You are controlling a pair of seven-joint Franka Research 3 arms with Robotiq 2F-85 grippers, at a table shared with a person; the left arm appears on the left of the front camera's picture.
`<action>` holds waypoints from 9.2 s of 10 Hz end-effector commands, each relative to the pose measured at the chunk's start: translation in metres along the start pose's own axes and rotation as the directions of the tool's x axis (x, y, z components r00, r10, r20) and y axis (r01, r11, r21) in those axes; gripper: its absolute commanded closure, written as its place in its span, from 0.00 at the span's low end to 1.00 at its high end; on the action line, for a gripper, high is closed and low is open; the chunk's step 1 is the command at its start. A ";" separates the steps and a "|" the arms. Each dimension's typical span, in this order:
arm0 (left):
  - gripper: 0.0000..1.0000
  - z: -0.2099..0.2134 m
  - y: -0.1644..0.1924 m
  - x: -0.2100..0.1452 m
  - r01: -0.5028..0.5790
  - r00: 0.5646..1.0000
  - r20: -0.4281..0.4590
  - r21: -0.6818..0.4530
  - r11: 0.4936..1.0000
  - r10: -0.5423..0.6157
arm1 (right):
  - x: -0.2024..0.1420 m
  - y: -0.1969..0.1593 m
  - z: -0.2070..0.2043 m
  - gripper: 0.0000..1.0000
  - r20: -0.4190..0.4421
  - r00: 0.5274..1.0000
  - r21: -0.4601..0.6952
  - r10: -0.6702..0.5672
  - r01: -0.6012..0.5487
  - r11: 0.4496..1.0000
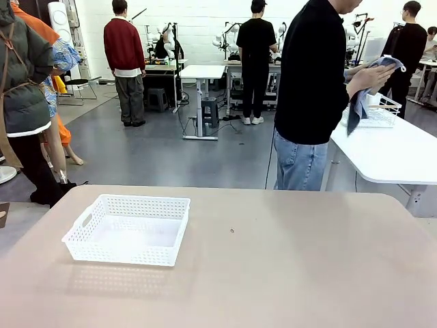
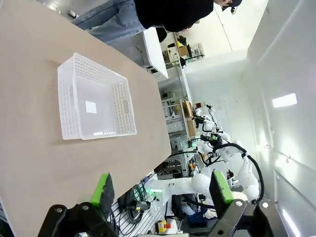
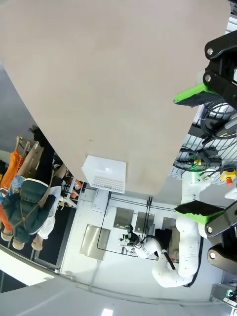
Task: Clean and organize the cups into the basket.
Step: Pick up the Organizing basket and move it to the center of the table, then pick up the Reusable plastic cup from the right side of the table and place it inside the Organizing basket.
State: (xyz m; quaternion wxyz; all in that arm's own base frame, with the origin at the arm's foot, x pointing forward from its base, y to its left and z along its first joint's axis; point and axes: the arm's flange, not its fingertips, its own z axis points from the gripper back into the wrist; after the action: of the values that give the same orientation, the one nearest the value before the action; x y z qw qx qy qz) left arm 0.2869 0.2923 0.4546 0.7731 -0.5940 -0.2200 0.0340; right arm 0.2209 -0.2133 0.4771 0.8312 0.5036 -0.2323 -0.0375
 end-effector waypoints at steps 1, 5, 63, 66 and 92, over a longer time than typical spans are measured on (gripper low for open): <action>0.00 0.003 0.000 -0.001 -0.001 1.000 0.003 0.001 1.000 0.001 | 0.001 0.000 -0.002 0.00 -0.005 1.000 0.016 -0.004 0.004 1.000; 0.00 0.003 0.000 -0.001 -0.001 1.000 0.003 0.001 1.000 0.001 | 0.001 0.000 -0.002 0.00 -0.005 1.000 0.016 -0.004 0.004 1.000; 0.00 -0.247 -0.081 0.023 0.313 0.917 -0.398 0.726 0.612 0.004 | 0.031 -0.059 -0.160 0.00 -0.265 0.772 0.268 0.579 -0.517 0.813; 0.00 -0.314 -0.063 0.001 0.424 0.891 -0.451 0.783 0.454 -0.055 | 0.018 -0.044 -0.159 0.00 -0.291 0.735 0.261 0.613 -0.556 0.790; 0.00 -0.353 -0.064 -0.007 0.462 0.878 -0.471 0.787 0.409 -0.085 | 0.079 -0.085 -0.290 0.00 -0.226 0.236 0.321 0.945 -0.898 0.301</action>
State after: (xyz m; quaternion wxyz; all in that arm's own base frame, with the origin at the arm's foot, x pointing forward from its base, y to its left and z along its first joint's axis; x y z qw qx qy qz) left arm 0.4029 -0.0478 0.4416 0.9869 -0.0558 -0.1221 -0.0897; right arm 0.4276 -0.0368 0.3154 0.6790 0.3345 -0.3188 0.5705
